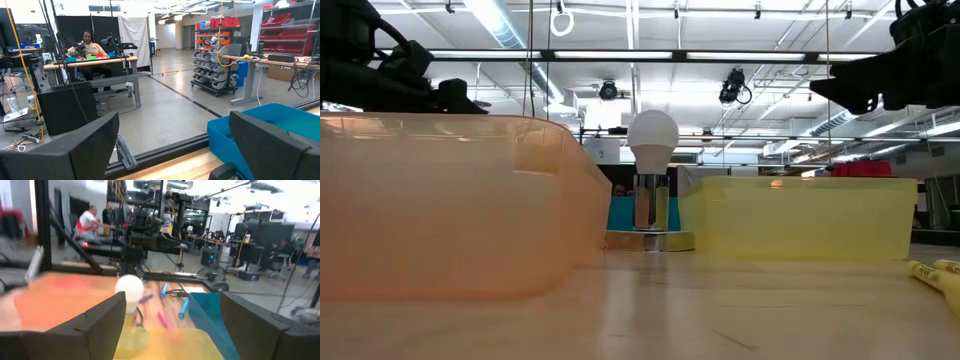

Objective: Pick & Place Markers
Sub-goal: Put the small pink pen into the yellow bin

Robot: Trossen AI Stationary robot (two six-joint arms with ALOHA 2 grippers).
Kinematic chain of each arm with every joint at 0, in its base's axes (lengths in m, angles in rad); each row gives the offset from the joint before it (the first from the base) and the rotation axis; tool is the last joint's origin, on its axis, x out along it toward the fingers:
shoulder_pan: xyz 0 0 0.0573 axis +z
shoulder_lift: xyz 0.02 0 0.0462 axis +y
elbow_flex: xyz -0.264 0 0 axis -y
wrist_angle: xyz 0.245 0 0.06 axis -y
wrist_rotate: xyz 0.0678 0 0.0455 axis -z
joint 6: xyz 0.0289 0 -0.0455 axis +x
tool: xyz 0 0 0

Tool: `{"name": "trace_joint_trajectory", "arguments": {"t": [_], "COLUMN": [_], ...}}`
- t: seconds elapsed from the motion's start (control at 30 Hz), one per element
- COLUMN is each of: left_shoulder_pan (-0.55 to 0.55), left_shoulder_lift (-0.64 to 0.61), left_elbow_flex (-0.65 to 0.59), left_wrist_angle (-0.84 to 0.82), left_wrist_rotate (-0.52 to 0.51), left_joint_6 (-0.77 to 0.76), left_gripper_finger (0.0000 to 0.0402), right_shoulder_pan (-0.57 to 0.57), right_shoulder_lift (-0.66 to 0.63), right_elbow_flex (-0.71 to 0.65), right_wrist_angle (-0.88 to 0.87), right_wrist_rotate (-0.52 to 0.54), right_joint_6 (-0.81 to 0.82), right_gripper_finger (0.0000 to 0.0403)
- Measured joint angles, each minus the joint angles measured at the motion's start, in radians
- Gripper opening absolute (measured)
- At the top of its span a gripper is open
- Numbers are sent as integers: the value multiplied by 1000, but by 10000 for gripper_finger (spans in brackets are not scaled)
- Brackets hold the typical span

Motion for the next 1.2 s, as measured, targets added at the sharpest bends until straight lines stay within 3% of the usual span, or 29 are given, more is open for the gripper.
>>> {"name": "trace_joint_trajectory", "arguments": {"t": [0.13,0.3,0.47,0.7,0.93,1.2], "left_shoulder_pan": [0,0,0,0,0,0], "left_shoulder_lift": [0,0,0,0,0,0], "left_elbow_flex": [0,0,0,0,0,0], "left_wrist_angle": [0,0,0,0,0,0], "left_wrist_rotate": [0,0,0,0,0,0], "left_joint_6": [0,0,0,0,0,0], "left_gripper_finger": [383,383,383,383,383,383], "right_shoulder_pan": [-7,-6,-6,-6,-7,-7], "right_shoulder_lift": [5,69,195,409,615,753], "right_elbow_flex": [43,209,426,774,1071,1242], "right_wrist_angle": [41,-172,-284,-476,-676,-868], "right_wrist_rotate": [0,32,98,277,280,276], "right_joint_6": [201,323,328,327,362,518], "right_gripper_finger": [323,323,323,323,323,323]}}
